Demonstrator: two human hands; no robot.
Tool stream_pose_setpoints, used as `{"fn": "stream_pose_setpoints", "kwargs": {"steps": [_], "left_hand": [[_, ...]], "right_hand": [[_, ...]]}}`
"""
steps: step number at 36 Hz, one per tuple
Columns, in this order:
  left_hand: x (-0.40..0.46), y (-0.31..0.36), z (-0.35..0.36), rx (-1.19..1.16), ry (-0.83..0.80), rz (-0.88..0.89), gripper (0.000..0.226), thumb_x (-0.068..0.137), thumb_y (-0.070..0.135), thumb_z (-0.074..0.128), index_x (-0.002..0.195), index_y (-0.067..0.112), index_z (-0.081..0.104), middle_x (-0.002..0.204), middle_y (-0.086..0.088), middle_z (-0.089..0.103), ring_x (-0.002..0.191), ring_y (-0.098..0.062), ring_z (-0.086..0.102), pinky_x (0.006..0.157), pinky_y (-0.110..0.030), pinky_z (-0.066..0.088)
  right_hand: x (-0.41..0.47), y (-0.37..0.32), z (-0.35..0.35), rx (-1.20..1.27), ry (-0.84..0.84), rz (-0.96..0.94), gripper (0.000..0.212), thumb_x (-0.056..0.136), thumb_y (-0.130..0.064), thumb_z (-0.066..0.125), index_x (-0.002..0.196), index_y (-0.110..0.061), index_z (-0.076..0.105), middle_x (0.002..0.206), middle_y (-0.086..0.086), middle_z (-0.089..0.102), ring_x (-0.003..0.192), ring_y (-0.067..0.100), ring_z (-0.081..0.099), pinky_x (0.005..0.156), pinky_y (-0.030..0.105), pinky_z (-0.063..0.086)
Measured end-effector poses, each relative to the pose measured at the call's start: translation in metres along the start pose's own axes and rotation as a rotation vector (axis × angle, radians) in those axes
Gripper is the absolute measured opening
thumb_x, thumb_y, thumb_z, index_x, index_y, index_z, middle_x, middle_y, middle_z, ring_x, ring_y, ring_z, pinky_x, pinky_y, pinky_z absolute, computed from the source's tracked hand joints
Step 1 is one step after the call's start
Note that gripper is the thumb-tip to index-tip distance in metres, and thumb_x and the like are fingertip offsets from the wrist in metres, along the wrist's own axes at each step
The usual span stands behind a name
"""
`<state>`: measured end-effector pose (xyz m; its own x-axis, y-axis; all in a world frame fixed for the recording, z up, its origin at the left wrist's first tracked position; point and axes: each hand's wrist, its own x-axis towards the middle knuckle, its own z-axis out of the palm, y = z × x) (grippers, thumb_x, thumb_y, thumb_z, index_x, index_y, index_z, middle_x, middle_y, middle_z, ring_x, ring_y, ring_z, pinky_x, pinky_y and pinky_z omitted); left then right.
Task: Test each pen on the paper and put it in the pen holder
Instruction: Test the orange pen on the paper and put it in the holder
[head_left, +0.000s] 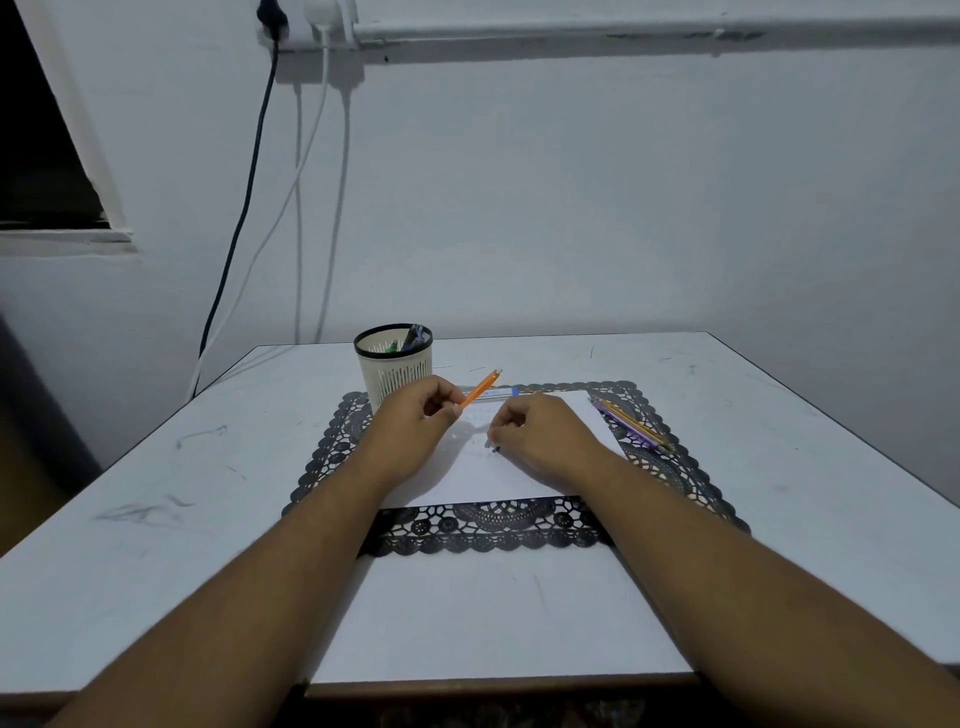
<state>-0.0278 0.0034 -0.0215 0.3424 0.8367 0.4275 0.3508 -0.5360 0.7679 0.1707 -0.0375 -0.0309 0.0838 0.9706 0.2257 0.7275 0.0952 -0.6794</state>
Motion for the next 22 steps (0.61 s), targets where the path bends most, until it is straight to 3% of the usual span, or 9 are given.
{"fn": "stream_pose_setpoints", "kwargs": {"steps": [8, 22], "left_hand": [[-0.0009, -0.0012, -0.0029, 0.027, -0.008, -0.013, 0.012, 0.097, 0.009, 0.066, 0.095, 0.02, 0.07, 0.091, -0.007, 0.07, 0.068, 0.0, 0.054, 0.064, -0.014, 0.044], [-0.0045, 0.0014, -0.0036, 0.097, -0.028, -0.002, 0.009, 0.098, 0.01, 0.066, 0.097, 0.017, 0.071, 0.092, -0.008, 0.07, 0.066, 0.003, 0.052, 0.06, -0.01, 0.041]], "right_hand": [[0.0044, -0.0068, 0.0047, -0.12, -0.011, 0.025, 0.01, 0.087, -0.034, 0.074, 0.081, -0.026, 0.073, 0.084, -0.011, 0.071, 0.085, 0.012, 0.065, 0.078, 0.035, 0.055], [-0.0017, -0.0047, 0.0016, -0.005, -0.012, 0.017, 0.014, 0.085, -0.034, 0.08, 0.078, -0.023, 0.074, 0.079, -0.009, 0.07, 0.078, 0.012, 0.063, 0.073, 0.036, 0.052]]}}
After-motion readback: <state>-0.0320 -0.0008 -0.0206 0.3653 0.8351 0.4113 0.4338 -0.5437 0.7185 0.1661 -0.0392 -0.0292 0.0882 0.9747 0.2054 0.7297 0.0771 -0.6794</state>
